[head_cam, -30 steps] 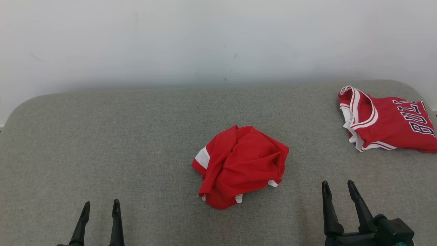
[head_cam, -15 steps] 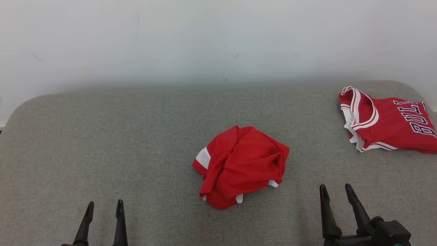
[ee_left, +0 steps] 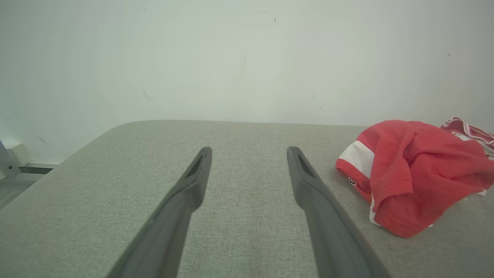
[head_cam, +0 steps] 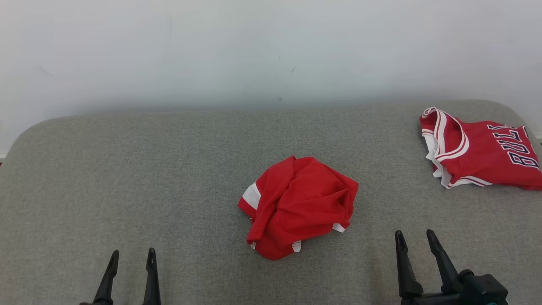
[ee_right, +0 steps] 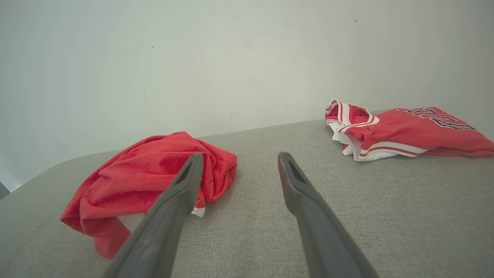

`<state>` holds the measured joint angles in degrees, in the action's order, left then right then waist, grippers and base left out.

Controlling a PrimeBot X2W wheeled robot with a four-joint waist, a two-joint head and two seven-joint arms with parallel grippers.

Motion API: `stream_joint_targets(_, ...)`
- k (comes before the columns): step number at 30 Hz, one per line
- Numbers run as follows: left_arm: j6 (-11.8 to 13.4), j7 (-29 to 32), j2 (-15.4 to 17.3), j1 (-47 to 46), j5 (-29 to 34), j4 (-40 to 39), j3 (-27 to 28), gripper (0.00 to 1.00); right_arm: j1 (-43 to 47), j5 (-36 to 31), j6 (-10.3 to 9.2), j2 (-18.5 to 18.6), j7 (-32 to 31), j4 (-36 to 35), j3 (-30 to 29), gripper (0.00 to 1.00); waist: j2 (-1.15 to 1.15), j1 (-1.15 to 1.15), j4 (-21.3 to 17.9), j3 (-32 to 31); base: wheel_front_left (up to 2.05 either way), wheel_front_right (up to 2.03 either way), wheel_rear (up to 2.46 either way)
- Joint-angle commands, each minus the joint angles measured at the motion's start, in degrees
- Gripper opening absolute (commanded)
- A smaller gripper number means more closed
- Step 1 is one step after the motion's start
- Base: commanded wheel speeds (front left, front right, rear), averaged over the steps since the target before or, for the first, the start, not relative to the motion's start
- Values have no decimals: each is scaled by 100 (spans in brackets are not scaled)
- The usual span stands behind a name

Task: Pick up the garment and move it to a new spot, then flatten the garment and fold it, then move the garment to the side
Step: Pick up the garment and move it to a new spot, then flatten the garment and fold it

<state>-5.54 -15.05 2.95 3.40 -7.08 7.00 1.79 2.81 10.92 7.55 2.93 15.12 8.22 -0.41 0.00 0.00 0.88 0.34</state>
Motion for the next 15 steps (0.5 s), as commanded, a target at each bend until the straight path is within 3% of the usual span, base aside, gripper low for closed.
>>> stream_joint_targets(1,12,-17,-11,63,3,-1,-12,100,49,-6,-16,-11,0,-3,1,100,0,0,0,0,0,0,0)
stream_joint_targets(15,23,-17,-12,35,22,24,-25,100,57,-37,-16,-11,0,0,2,100,0,0,21,21,0,0,0)
